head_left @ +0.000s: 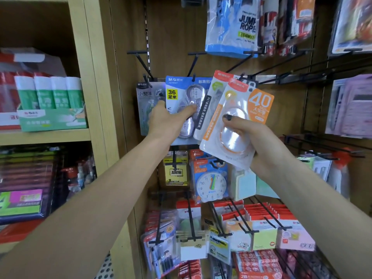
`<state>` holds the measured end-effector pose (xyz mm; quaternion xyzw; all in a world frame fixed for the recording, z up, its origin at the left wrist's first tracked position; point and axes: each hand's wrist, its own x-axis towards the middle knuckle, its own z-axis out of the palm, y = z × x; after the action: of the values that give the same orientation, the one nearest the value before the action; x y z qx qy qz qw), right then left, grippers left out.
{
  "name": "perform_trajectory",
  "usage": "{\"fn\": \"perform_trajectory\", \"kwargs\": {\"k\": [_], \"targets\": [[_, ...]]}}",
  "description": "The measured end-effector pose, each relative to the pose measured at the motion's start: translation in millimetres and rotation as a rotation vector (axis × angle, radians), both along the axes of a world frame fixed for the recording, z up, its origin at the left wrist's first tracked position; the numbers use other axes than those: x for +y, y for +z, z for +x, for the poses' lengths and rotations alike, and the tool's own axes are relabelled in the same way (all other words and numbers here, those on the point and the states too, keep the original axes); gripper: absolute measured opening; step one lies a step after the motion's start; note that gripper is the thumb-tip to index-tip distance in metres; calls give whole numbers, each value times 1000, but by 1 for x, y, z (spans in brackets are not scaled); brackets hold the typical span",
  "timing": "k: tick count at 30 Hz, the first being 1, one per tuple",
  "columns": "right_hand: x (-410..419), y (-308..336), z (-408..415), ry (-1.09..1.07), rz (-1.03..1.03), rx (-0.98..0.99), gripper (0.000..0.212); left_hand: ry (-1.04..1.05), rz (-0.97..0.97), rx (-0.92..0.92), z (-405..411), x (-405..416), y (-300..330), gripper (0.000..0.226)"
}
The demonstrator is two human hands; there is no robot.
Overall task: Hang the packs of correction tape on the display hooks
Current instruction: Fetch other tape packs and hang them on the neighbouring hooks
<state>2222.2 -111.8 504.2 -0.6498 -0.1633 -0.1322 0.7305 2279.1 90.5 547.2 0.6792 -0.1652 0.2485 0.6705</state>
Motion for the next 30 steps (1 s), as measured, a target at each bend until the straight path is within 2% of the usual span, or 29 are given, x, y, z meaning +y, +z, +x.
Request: {"fn": "perform_trajectory", "kwargs": {"k": [2,5,9,18,22,25,28,30], "targets": [[9,8,-4,-2,204,46,37,56,27,-11,0,-2,0,65],[13,7,-9,-12,152,26,47,102,82,-44,-1,-6,-1,58],[14,8,-7,-63,188,38,45,190,146,-91,1,-6,-3,48],[9,-1,-21,-110,145,-5,35,354,331,-122,-3,6,-12,70],[4,-6,-34,-72,160,-42,33,547,473,-369,-27,-5,-23,66],[-3,-8,-43,-49,147,-72,25,322,422,-407,-49,-23,-31,52],[-13,-9,-51,36,170,-90,28,-84,282,-149,-72,-45,-27,39],[-18,-9,-57,73,180,-104,27,-267,223,-15,-77,-57,-26,31]]}}
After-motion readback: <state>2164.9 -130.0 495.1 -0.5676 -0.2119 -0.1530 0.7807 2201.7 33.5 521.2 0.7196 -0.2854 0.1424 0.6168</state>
